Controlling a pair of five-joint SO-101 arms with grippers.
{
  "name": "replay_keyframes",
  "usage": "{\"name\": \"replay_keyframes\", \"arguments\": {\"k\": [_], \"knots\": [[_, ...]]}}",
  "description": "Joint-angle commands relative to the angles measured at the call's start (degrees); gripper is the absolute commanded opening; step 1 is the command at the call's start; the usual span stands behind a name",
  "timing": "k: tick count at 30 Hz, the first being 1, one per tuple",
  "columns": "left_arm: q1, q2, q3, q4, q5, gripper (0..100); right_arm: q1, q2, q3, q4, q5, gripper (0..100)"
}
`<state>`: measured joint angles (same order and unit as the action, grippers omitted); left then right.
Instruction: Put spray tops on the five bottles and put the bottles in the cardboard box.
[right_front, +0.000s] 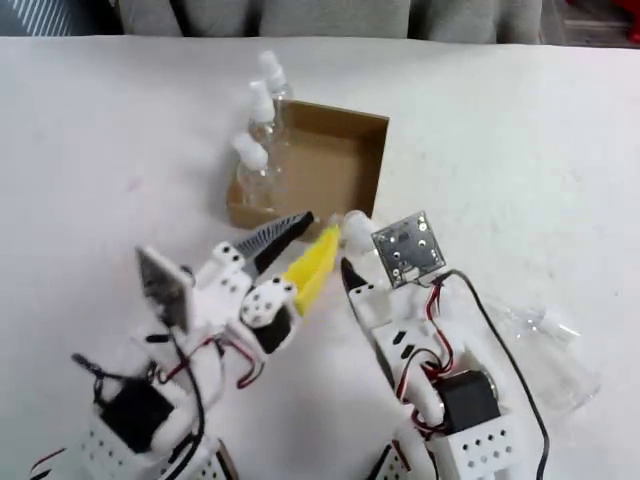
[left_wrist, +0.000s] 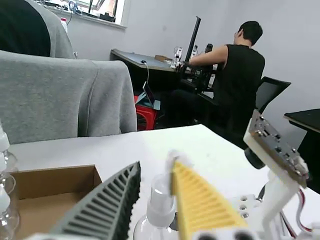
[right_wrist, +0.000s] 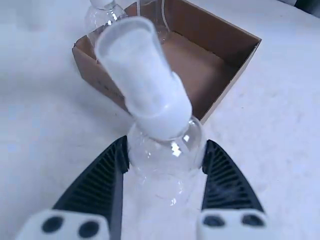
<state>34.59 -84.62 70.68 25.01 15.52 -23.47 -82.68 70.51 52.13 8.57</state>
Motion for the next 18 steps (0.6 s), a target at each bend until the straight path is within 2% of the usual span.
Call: {"name": "replay_keyframes", "arguments": {"k": [1, 3, 10, 18], "knots": [[-0.4, 4.2, -0.7, -3.2, -0.5, 5, 0.7, -0.1, -0.8, -1.1, -0.5, 4.0], [-0.4, 7.5, -0.7, -5.5, -0.6, 2, 0.7, -0.1, -0.8, -1.0, -0.5, 4.0], [-0.4, 20.7, -0.8, -13.1, -0.6, 2, 0.4, -0.1, -0.8, -1.0, -0.5, 4.0], [0.8, 22.1, -1.7, -13.9, -0.1, 2, 0.1, -0.1, -0.8, -1.0, -0.4, 4.0]]}}
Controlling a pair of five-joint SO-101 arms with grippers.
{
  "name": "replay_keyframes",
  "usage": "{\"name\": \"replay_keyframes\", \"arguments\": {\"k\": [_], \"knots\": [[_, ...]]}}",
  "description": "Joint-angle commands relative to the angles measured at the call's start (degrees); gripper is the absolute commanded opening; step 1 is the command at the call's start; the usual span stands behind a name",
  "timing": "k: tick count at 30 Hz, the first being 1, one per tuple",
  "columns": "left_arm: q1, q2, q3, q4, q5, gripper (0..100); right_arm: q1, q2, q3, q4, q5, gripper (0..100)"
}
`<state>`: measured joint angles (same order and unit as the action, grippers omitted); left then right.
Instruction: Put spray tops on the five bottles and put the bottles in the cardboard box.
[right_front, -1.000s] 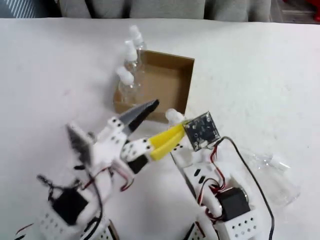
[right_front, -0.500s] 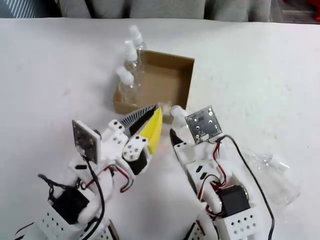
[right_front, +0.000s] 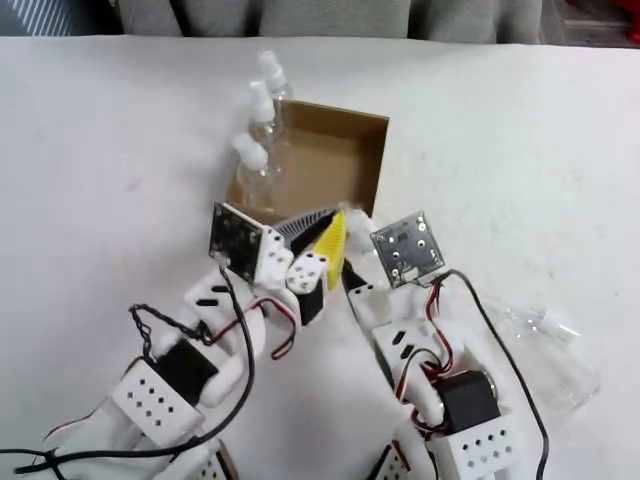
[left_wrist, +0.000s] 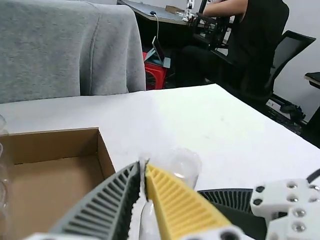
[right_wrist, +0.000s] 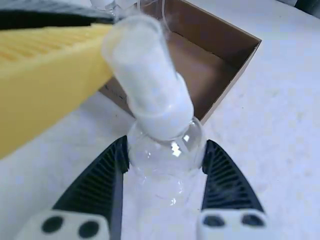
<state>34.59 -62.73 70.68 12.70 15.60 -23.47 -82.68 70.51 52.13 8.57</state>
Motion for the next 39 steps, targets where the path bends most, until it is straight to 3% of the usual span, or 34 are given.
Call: {"name": "replay_keyframes", "arguments": {"k": [1, 16, 23, 28, 34, 39], "knots": [[1.1, 0.2, -1.8, -1.6, -0.2, 2, 0.1, -0.1, -0.8, -1.0, -0.4, 4.0], [2.9, 0.7, -1.8, -1.9, -0.6, 2, -1.7, -0.1, 0.1, -1.3, -0.1, 4.0], [-3.4, 0.3, -3.0, -1.8, -0.3, 2, -1.6, -0.1, 0.1, -1.3, -0.1, 4.0], [-3.8, 0.2, -3.3, -1.0, -0.5, 2, -1.5, -0.1, 0.1, -1.3, -0.1, 4.0], [-3.6, -2.9, -8.8, 13.5, -2.1, 2, -0.7, 0.0, 0.1, -1.4, -0.1, 4.0], [2.3, -9.9, -10.3, 23.5, -6.8, 2, 0.0, 0.0, 0.1, -1.8, -0.2, 4.0]]}}
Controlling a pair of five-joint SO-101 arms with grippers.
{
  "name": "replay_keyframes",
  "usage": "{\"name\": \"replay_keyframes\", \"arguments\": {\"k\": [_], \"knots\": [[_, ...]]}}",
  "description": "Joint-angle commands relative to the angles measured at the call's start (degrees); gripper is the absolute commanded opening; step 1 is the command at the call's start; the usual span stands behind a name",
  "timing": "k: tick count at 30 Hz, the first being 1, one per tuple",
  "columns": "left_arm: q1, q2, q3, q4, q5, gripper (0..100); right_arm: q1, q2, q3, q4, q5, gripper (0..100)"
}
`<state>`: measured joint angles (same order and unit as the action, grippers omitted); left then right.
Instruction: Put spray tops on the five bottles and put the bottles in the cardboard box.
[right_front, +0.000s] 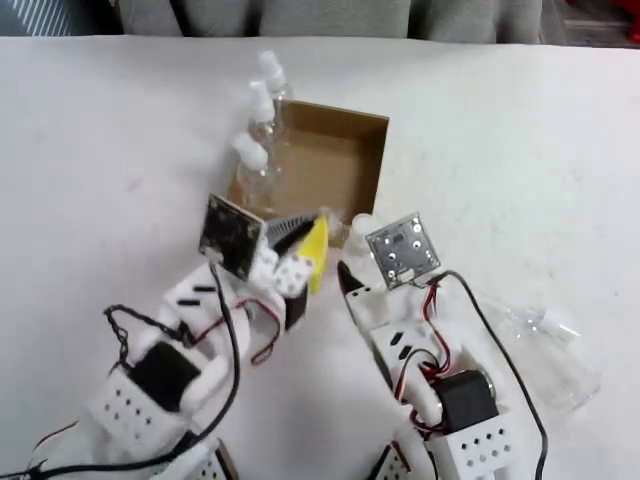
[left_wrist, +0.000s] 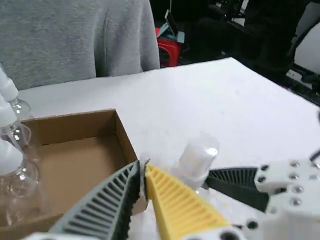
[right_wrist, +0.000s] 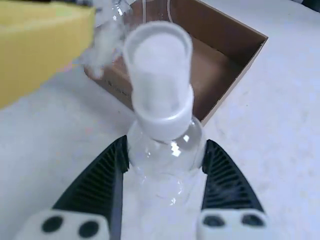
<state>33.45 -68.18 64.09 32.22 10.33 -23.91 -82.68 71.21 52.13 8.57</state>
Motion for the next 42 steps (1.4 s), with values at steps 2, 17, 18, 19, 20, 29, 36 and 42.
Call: {"name": "replay_keyframes", "arguments": {"k": [2, 17, 18, 19, 20, 29, 36, 42], "knots": [[5.1, -6.8, -3.7, 5.6, -1.5, 2, 0.7, 0.0, -0.6, -2.0, -0.2, 4.0], [11.7, -10.5, 0.1, 1.9, -1.1, 2, 0.2, 0.0, -0.6, -1.8, -0.1, 4.0], [11.6, -10.5, 1.6, -0.8, 0.1, 2, 0.2, 0.0, -0.6, -1.7, -0.1, 4.0], [11.6, -10.4, 3.0, -3.3, 1.6, 2, 0.1, 0.0, -0.6, -1.7, -0.1, 4.0], [11.6, -10.4, 4.0, -5.2, 2.6, 2, -0.5, 0.0, -0.6, -1.7, -0.1, 4.0], [11.4, -8.1, 4.7, -8.4, 3.8, 2, -1.8, 0.0, -0.3, -1.7, -0.1, 4.0], [10.1, 3.0, -2.0, -5.0, 3.7, 2, -1.4, 0.0, -0.3, -1.8, -0.1, 4.0], [7.5, 4.8, -2.5, -6.2, 1.8, 2, -1.5, 0.0, -0.3, -1.7, -0.1, 4.0]]}}
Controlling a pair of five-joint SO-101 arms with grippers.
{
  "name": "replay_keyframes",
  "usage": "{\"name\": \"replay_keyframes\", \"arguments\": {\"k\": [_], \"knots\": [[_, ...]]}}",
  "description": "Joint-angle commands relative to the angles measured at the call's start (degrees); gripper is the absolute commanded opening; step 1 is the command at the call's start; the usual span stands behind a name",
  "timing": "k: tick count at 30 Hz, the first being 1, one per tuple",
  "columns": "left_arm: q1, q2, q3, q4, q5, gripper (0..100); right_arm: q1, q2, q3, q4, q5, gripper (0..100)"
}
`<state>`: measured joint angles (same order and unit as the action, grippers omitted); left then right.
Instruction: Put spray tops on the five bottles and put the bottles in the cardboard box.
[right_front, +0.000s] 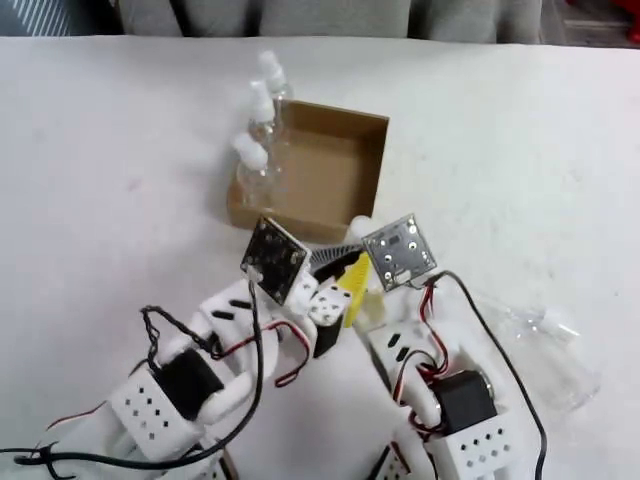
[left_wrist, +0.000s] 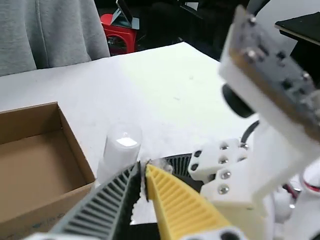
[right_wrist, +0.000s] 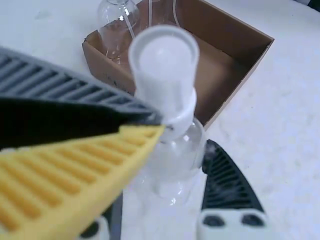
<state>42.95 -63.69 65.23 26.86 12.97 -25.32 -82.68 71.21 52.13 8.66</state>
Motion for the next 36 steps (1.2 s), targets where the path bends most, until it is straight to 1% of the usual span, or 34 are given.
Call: {"name": "replay_keyframes", "arguments": {"k": [1, 5, 16, 21, 23, 26, 31, 36], "knots": [[-2.6, 0.4, -3.5, -1.8, -0.9, 2, -0.1, 0.0, -0.3, -1.7, -0.2, 4.0], [-5.2, 0.4, -3.3, -5.9, -0.4, 2, -0.4, -0.1, -0.2, -1.7, -0.1, 4.0], [-4.8, 0.0, -2.1, -5.7, -0.6, 2, 0.0, 0.0, 0.0, -2.1, -0.1, 4.0], [-4.8, -1.4, -2.5, -1.7, -1.0, 2, 1.5, 0.8, -0.1, -2.8, -0.3, 4.0], [-4.8, -3.9, -2.3, 0.0, -2.4, 2, 2.9, 3.6, -0.4, -4.4, -0.5, 2.6], [-4.8, -9.0, -2.4, 5.1, -5.1, 2, 3.6, 9.8, -2.0, -6.3, -0.6, 1.5], [-5.3, -13.8, -0.3, 9.9, -5.7, 2, 5.8, 15.7, -3.9, -8.2, -0.7, 1.6], [-10.5, -14.1, 6.4, 10.0, -5.4, 2, 6.5, 15.7, -4.0, -8.7, -1.7, 1.6]]}}
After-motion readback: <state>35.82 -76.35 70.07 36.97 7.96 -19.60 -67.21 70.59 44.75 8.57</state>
